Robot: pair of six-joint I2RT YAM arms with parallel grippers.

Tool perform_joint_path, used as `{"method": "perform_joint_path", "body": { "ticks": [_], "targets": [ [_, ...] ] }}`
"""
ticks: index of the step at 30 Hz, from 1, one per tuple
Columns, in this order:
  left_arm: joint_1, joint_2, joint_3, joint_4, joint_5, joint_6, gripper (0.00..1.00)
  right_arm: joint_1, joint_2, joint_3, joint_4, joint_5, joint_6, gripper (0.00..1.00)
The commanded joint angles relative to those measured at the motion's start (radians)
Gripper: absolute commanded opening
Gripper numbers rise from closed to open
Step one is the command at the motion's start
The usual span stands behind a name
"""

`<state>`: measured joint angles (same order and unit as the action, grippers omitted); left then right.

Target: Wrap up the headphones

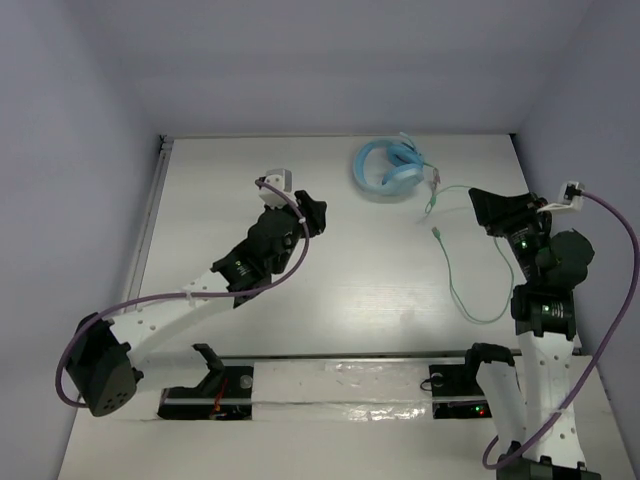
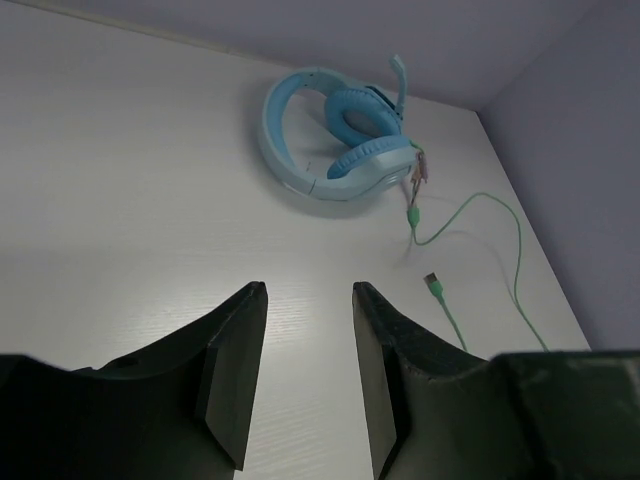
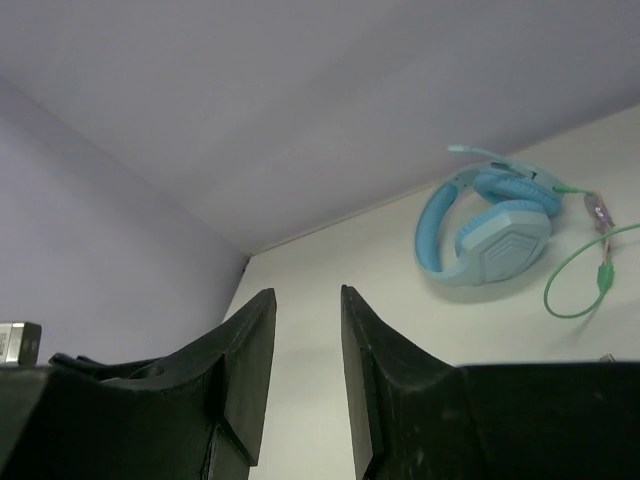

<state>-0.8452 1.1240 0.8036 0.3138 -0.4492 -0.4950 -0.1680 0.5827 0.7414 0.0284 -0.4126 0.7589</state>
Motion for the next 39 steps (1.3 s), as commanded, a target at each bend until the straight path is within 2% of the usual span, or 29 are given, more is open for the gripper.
{"method": "perform_joint_path", "body": {
  "ticks": [1,4,5,6,9,10,15,19,21,22,24,25,26,28,29,32,34,35,39],
  "targets": [
    [-0.003,0.029,0.068,0.011,-0.02,0.027,0.38,0.021,0.017,0.042,0.021,-0.023,-0.01,0.38],
    [-0.003,0.085,0.121,0.019,-0.049,0.052,0.37,0.03,0.038,0.05,0.044,-0.034,-0.001,0.25],
    [-0.003,0.118,0.153,0.021,-0.054,0.058,0.36,0.03,0.046,0.049,0.06,-0.037,0.002,0.03],
    [-0.003,0.137,0.172,0.027,-0.054,0.071,0.33,0.03,0.057,0.05,0.067,-0.044,0.003,0.0],
    [-0.003,0.227,0.262,-0.005,-0.048,0.087,0.16,0.03,0.088,0.055,0.082,-0.061,-0.007,0.0],
    [-0.003,0.258,0.288,-0.018,-0.051,0.088,0.0,0.03,0.091,0.056,0.082,-0.045,-0.012,0.0],
    [0.046,0.483,0.491,-0.074,-0.052,0.111,0.0,0.03,0.156,0.082,0.051,-0.017,-0.043,0.0],
    [0.102,0.667,0.67,-0.159,0.001,0.108,0.0,0.039,0.192,0.092,0.035,0.012,-0.059,0.0],
    [0.124,0.785,0.8,-0.238,0.052,0.11,0.14,0.039,0.212,0.092,0.044,0.014,-0.052,0.0],
    [0.133,0.831,0.851,-0.272,0.069,0.113,0.29,0.05,0.23,0.09,0.053,0.017,-0.049,0.0],
    [0.143,0.955,1.003,-0.353,0.064,0.136,0.42,0.059,0.247,0.09,0.067,0.023,-0.04,0.0],
    [0.152,0.996,1.047,-0.378,0.064,0.145,0.52,0.071,0.255,0.089,0.073,0.035,-0.036,0.0],
    [0.167,1.034,1.145,-0.406,0.066,0.147,0.54,0.071,0.267,0.084,0.085,0.046,-0.035,0.0],
    [0.176,1.141,1.238,-0.481,0.078,0.154,0.56,0.097,0.281,0.084,0.09,0.063,-0.036,0.01],
    [0.188,1.177,1.338,-0.508,0.098,0.156,0.56,0.113,0.295,0.082,0.097,0.066,-0.039,0.07],
    [0.198,1.306,1.512,-0.604,0.112,0.173,0.56,0.137,0.305,0.07,0.126,0.075,-0.044,0.19],
    [0.198,1.353,1.54,-0.599,0.139,0.203,0.58,0.162,0.31,0.053,0.146,0.083,-0.044,0.25],
    [0.198,1.359,1.534,-0.587,0.139,0.207,0.59,0.162,0.312,0.05,0.154,0.083,-0.046,0.32],
    [0.221,1.407,1.569,-0.57,0.181,0.191,0.63,0.18,0.341,0.055,0.153,0.077,-0.061,0.38]
  ]
}}
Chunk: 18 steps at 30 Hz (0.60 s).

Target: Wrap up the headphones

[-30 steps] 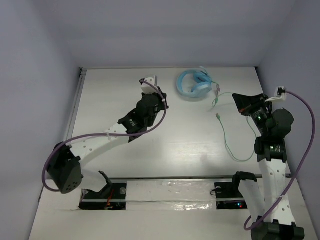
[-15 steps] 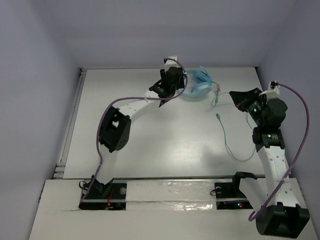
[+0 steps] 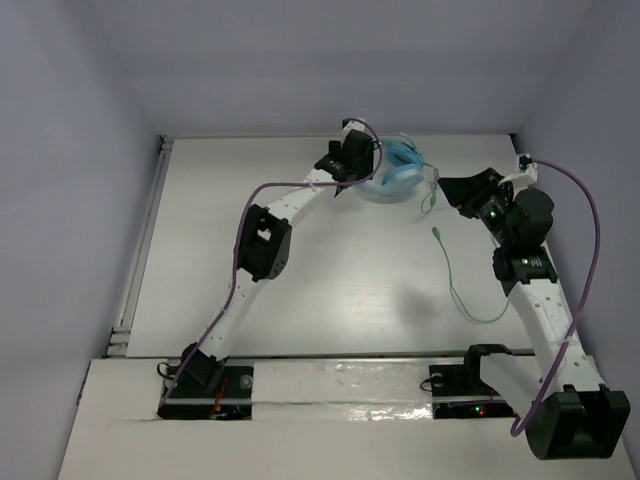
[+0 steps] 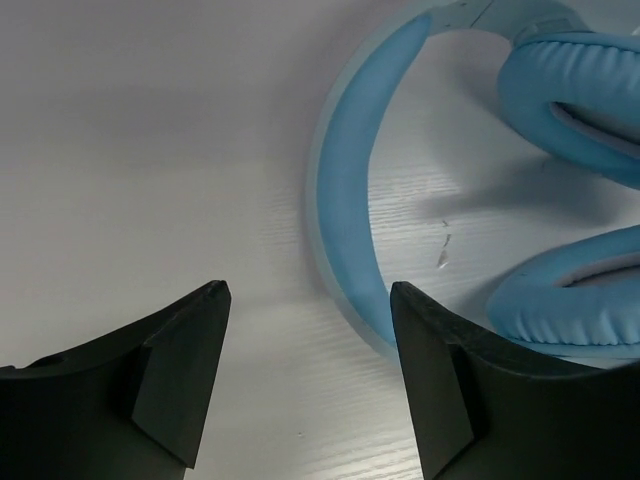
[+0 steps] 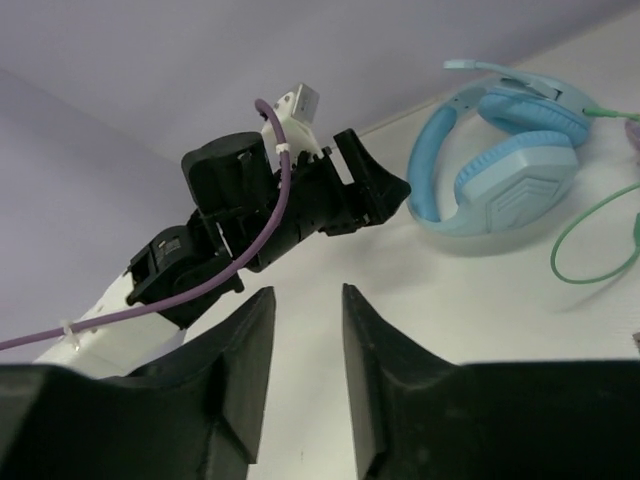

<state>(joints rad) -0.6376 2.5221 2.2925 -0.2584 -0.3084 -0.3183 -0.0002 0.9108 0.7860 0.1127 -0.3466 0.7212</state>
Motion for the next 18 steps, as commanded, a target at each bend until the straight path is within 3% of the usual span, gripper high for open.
{"method": "perform_joint_path", "body": {
  "ticks": [1,5,12,18],
  "targets": [
    [0.013,0.026,0.099,-0.002,0.051,0.016,0.64,0.025,0.014,0.006,0.074,0.008,-0.022,0.41],
    [0.023,0.116,0.212,-0.045,0.118,0.015,0.65,0.046,0.005,0.002,0.096,0.009,-0.017,0.42],
    [0.023,0.205,0.271,-0.059,0.118,-0.015,0.63,0.091,0.005,0.007,0.128,-0.009,0.0,0.42],
    [0.023,0.231,0.306,-0.068,0.14,-0.039,0.56,0.143,0.004,0.006,0.163,-0.028,0.03,0.42]
  ]
}}
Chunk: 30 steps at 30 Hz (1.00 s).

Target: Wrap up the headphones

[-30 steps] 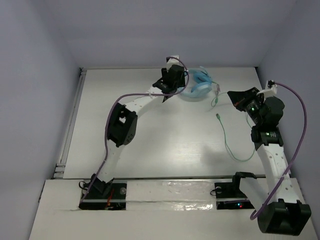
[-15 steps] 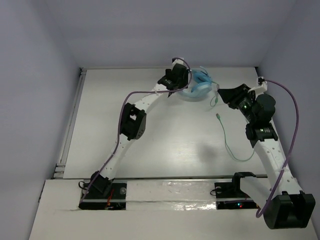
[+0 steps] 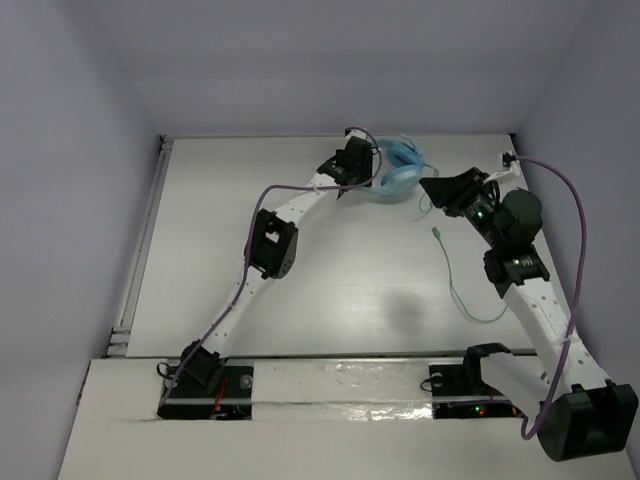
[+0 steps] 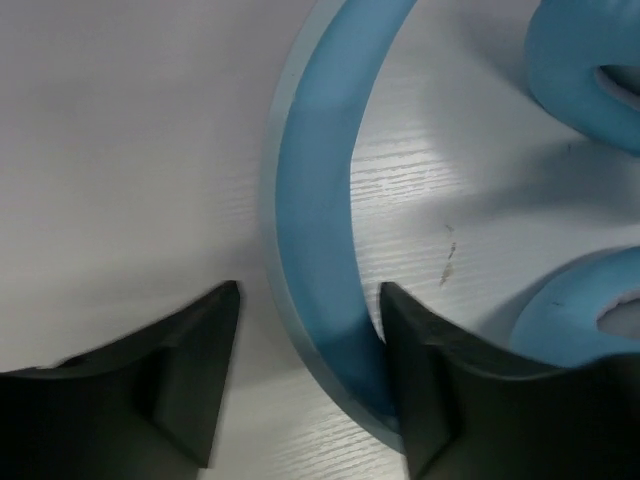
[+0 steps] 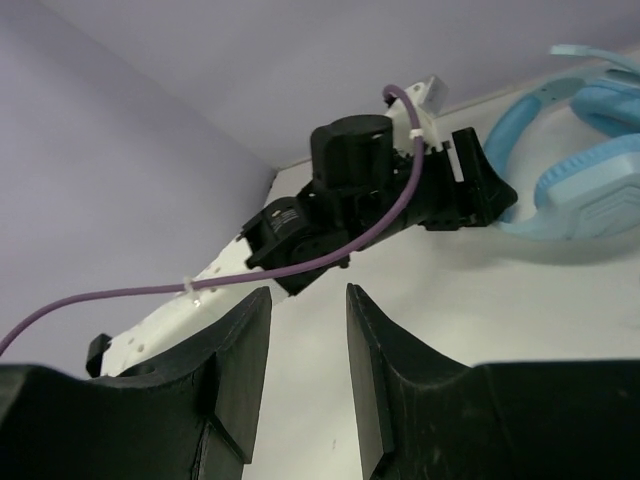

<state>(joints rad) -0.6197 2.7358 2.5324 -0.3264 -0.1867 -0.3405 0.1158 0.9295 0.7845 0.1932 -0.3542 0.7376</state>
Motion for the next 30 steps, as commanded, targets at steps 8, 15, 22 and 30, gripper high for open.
{"method": "perform_joint_path", "body": {
  "ticks": [8,15,22,30],
  "targets": [
    [-0.009,0.001,-0.066,-0.016,0.0,-0.061,0.07,0.047,-0.063,0.041,0.018,-0.02,-0.044,0.42],
    [-0.009,-0.233,-0.397,0.052,-0.053,-0.055,0.07,0.056,-0.057,0.021,0.038,-0.02,-0.044,0.42],
    [-0.018,-0.246,-0.433,0.055,-0.076,-0.015,0.55,0.056,-0.04,0.012,0.04,-0.028,-0.056,0.41],
    [0.012,-0.064,-0.148,-0.013,-0.008,0.014,0.48,0.065,-0.011,0.002,0.054,-0.043,-0.056,0.27]
  ]
}}
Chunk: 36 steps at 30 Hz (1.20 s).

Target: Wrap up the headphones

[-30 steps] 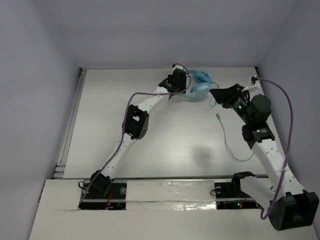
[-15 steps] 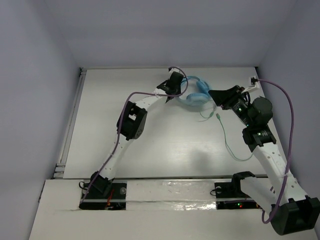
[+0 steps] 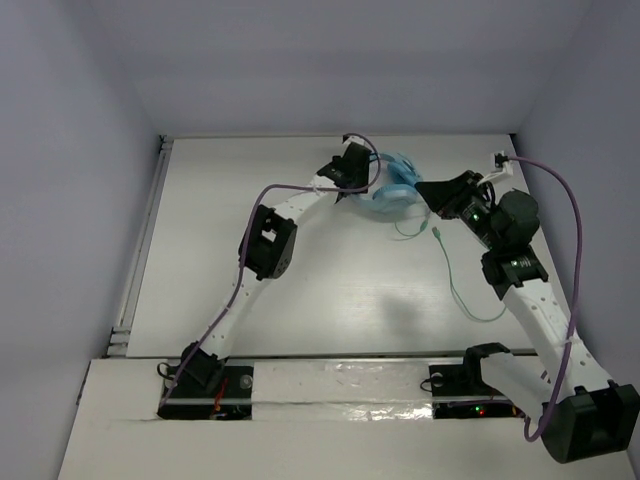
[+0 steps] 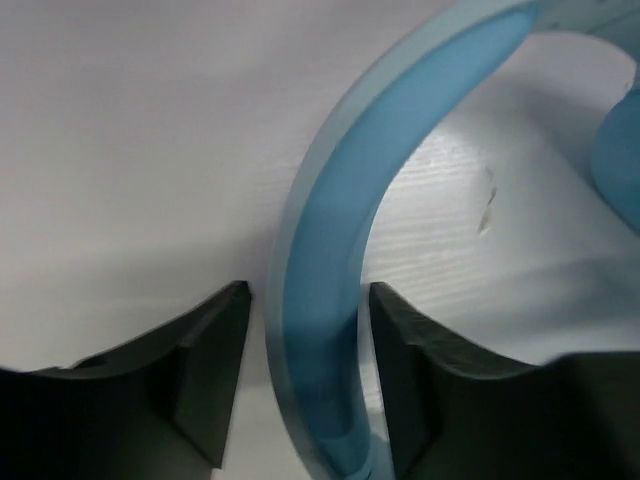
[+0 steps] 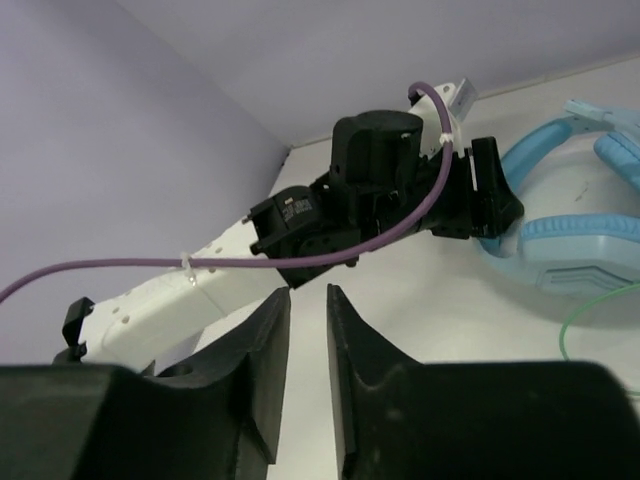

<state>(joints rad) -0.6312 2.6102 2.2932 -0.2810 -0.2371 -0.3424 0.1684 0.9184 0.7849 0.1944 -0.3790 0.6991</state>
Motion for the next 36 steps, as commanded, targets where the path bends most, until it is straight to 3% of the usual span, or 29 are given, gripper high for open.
{"method": "perform_joint_path", "body": {
  "ticks": [1,8,12,15,19,23,26,27,33,36],
  "targets": [
    [0.024,0.077,0.107,-0.063,0.053,0.017,0.43,0.013,0.0,0.002,0.053,-0.017,-0.018,0.24],
    [0.045,0.082,0.077,0.003,0.151,0.007,0.0,0.013,-0.015,-0.001,0.056,-0.012,-0.029,0.12],
    [0.045,-0.149,-0.22,0.147,0.142,0.031,0.0,0.013,0.003,0.004,0.04,0.015,-0.062,0.0],
    [0.068,-0.357,-0.363,0.189,0.159,0.057,0.0,0.013,0.033,0.017,0.037,0.012,-0.098,0.0],
    [0.093,-0.594,-0.44,0.169,0.092,0.106,0.0,0.013,0.057,0.042,0.042,0.003,-0.156,0.0],
    [0.093,-0.742,-0.399,0.111,0.038,0.125,0.0,0.013,0.031,0.054,0.05,-0.012,-0.213,0.0],
    [0.093,-0.777,-0.29,-0.009,0.027,0.135,0.0,0.013,0.023,0.082,0.019,-0.038,-0.268,0.27],
    [0.102,-0.801,-0.267,-0.03,0.022,0.141,0.0,0.013,0.023,0.076,0.028,-0.041,-0.277,0.48],
    [0.143,-0.926,-0.232,-0.133,0.054,0.152,0.0,0.013,0.053,0.077,0.034,-0.161,-0.365,0.7],
    [0.153,-0.984,-0.227,-0.162,0.064,0.151,0.0,0.013,0.047,0.093,0.027,-0.15,-0.406,0.74]
  ]
}}
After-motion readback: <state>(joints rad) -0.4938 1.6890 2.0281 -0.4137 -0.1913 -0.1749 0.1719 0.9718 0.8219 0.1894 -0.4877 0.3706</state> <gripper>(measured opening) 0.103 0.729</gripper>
